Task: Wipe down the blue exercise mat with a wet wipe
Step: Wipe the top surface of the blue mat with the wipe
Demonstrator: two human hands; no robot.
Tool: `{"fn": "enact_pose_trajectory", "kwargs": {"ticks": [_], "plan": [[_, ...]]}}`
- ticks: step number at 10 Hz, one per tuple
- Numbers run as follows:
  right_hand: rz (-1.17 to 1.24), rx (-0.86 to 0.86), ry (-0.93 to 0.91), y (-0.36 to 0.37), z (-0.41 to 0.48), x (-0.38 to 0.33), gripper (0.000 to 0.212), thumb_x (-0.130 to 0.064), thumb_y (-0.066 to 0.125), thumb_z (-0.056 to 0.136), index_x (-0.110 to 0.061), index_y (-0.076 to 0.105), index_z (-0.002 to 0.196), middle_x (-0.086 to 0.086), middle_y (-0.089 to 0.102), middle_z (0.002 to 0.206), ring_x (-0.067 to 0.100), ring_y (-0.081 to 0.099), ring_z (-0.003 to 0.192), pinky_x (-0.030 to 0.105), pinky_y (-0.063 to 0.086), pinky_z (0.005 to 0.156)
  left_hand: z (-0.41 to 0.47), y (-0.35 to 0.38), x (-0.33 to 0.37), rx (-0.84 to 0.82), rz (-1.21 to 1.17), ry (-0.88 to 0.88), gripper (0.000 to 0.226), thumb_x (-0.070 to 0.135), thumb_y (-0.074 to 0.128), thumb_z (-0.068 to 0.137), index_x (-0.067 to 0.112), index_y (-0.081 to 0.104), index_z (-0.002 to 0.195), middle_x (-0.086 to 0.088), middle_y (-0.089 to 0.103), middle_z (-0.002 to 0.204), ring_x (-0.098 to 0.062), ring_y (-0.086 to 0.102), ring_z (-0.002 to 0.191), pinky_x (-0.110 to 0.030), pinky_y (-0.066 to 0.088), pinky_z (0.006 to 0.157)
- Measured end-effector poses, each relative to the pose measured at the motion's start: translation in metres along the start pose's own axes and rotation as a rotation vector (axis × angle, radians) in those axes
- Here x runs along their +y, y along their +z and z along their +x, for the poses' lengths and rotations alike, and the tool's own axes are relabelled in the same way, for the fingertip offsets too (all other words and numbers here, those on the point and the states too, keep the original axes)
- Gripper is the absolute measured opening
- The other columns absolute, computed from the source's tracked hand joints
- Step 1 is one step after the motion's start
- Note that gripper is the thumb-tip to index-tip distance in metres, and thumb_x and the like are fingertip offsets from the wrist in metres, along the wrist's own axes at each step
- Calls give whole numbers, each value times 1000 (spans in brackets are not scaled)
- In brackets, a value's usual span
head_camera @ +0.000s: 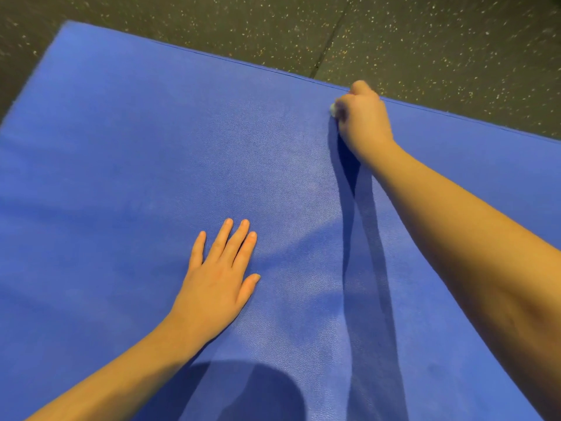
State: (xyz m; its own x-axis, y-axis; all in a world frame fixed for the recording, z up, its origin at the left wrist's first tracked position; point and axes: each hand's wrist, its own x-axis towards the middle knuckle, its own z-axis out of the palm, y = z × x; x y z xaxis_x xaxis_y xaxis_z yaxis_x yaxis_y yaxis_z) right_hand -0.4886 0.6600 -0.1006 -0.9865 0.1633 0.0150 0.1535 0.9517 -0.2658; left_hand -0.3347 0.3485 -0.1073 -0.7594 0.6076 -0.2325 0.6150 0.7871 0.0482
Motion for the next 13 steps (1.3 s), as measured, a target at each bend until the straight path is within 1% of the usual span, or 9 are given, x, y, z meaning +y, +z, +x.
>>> {"fn": "enact_pose_trajectory", "kwargs": {"ticks": [1,2,4,5,6,8,9,12,13], "plan": [[-9,-41,10,-6,-4,5,18,1,45,91,2,63,92,23,50,111,36,49,95,33,32,66,0,0,1,-5,2,2,63,44,30,92,6,45,140,-10,38,151,-28,26,141,-53,19,109],[-69,132,329,-18,-3,30,29,4,40,90,-9,31,65,16,44,109,26,37,87,32,27,65,0,0,0,-4,-2,5,63,44,30,92,6,45,140,-10,38,151,-28,26,141,-53,19,109],[-7,28,-39,2,-20,15,23,-10,46,96,6,62,92,22,55,97,38,52,92,37,33,67,0,0,1,4,2,4,63,43,30,92,5,46,140,-11,39,150,-29,27,140,-54,19,109],[97,148,127,-2,-21,32,21,-3,46,91,1,57,107,19,61,104,39,52,97,40,40,73,0,1,1,8,0,3,63,44,30,92,5,46,140,-11,39,150,-29,27,140,-54,19,109],[170,247,337,5,-34,30,17,-2,45,86,2,62,85,21,56,93,37,50,86,38,34,67,0,2,1,10,-1,-4,63,44,30,92,5,46,140,-11,38,150,-29,27,140,-54,19,109],[163,200,-105,11,-83,11,13,-11,62,84,-5,68,75,15,60,84,37,55,81,31,39,59,0,3,1,-2,-4,-7,63,46,21,98,5,45,140,-11,38,151,-29,26,141,-54,18,110],[137,336,279,8,-80,26,19,-14,58,87,-1,71,82,19,59,92,40,53,88,44,46,63,0,2,0,-17,-10,-14,71,50,5,100,5,44,141,-11,38,151,-29,26,141,-53,18,109],[187,167,-125,14,-142,2,14,-14,59,81,-3,63,73,14,58,80,36,54,72,42,48,56,-1,1,4,-3,0,-28,67,47,13,100,4,44,140,-13,37,151,-31,27,140,-54,21,109],[190,327,212,16,-138,15,12,-12,57,82,-4,65,78,14,61,83,38,53,74,44,46,56,-11,2,14,-1,-15,-8,64,45,26,95,2,46,139,-13,39,150,-31,27,140,-53,21,108]]}}
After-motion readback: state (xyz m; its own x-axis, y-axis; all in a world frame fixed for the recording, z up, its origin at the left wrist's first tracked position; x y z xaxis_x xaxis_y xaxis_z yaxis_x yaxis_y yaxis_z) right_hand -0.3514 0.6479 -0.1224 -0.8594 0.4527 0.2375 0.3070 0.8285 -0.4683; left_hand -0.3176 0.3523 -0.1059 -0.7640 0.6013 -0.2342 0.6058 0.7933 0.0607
